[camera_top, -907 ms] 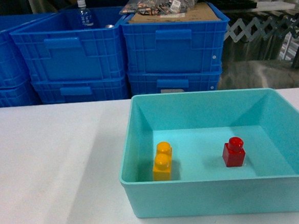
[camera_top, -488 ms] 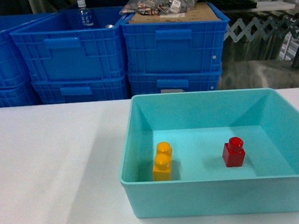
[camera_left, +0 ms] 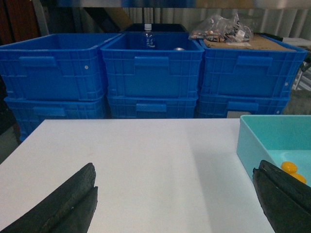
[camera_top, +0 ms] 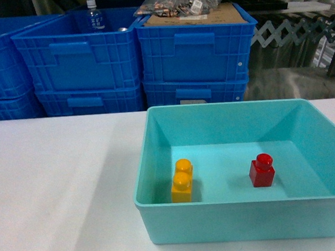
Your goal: Pick red block from blue box to shelf
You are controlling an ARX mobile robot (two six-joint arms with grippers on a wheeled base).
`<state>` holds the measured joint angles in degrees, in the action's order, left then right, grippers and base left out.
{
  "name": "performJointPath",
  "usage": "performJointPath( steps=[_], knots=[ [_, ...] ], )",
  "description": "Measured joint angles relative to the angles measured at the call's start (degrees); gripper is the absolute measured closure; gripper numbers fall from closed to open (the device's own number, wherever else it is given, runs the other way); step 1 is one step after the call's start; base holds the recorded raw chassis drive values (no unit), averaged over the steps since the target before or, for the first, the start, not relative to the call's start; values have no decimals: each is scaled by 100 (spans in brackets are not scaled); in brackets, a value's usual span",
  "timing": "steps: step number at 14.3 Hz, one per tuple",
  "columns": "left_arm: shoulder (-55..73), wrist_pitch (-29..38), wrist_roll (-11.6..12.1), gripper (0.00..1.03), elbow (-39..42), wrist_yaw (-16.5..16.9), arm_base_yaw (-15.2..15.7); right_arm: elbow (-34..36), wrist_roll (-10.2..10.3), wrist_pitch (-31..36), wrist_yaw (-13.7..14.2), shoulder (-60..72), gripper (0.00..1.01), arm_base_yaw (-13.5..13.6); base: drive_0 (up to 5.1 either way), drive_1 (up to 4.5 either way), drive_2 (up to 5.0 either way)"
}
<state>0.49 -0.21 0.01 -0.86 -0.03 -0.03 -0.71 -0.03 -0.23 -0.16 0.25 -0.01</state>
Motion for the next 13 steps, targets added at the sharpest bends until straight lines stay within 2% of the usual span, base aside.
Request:
performJointPath(
  steps=[13],
  knots=[
    [0,0,2,5,0,0,2,0,0,0,0,0,3,0,0,0,0]
  ],
)
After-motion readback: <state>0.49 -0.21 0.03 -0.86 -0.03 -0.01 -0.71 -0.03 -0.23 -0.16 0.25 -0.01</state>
